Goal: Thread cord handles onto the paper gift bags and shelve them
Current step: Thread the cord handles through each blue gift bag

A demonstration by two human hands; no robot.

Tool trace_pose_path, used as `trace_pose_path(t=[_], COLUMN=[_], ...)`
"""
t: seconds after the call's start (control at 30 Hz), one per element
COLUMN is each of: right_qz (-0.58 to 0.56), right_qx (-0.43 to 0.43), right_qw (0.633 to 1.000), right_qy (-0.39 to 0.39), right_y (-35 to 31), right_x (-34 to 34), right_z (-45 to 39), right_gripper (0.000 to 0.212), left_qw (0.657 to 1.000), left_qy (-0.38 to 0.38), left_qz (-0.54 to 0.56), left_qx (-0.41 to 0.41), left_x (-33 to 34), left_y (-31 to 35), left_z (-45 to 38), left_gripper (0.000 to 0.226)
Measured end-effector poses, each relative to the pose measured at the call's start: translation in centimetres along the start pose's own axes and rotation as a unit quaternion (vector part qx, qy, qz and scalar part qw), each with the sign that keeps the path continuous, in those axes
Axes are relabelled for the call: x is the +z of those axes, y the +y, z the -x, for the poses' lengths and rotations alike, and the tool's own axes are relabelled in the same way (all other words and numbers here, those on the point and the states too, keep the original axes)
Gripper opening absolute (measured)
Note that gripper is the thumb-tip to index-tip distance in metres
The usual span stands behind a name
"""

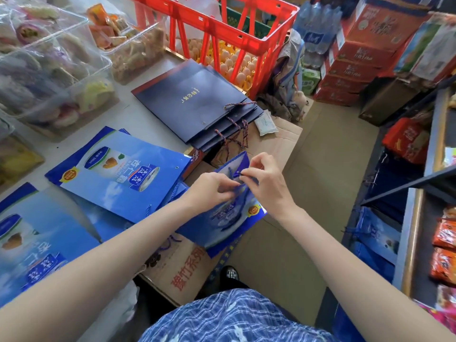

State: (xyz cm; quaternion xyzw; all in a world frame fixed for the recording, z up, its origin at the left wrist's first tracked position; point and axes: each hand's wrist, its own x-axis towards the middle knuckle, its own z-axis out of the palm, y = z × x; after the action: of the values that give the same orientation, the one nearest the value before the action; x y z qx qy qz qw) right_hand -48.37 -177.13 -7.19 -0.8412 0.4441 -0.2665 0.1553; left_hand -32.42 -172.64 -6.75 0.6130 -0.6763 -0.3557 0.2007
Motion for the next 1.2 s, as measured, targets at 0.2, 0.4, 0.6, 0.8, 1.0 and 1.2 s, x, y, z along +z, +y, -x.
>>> trace_pose_path(t=[0.2,0.4,0.6,0.8,1.0,1.2], right_qz=[-0.245,-0.290,-0.282,-0.284,-0.339,-0.430], right_qx=[0.166,0.188,0.184,0.173,0.170,0.141], right_qw=[0.954,0.935,0.936,0.937,0.923,0.888], right_qy=[-0.054,-0.080,-0.096,-0.107,-0.071,-0.085], right_y=[0.9,1.7,2.2,2.8,1.2,0.0], right_x=[-1.6,-2.1,-3.1,-3.9,-3.1,-3.0], right_z=[-1.7,-2.6,-3.9,-4.2,-3.8,-2.2], right_gripper=[0.008,0.019,0.010,0.008,0.015,0.016], left_qw=[0.984,0.950,0.935,0.946,0.903,0.842], left_qy=[-0.040,-0.046,-0.053,-0.043,-0.016,-0.068], left_qz=[0.157,0.264,0.303,0.283,0.329,0.403], left_qx=[-0.080,-0.159,-0.173,-0.153,-0.275,-0.352], left_x=[-1.3,-1.1,-2.2,-2.5,-2.7,-4.0], left_y=[0.9,2.1,2.1,2.0,3.6,3.3], left_z=[-1.5,-2.8,-3.6,-3.3,-3.8,-3.2], left_gripper=[0.021,0.015,0.019,0.018,0.027,0.020])
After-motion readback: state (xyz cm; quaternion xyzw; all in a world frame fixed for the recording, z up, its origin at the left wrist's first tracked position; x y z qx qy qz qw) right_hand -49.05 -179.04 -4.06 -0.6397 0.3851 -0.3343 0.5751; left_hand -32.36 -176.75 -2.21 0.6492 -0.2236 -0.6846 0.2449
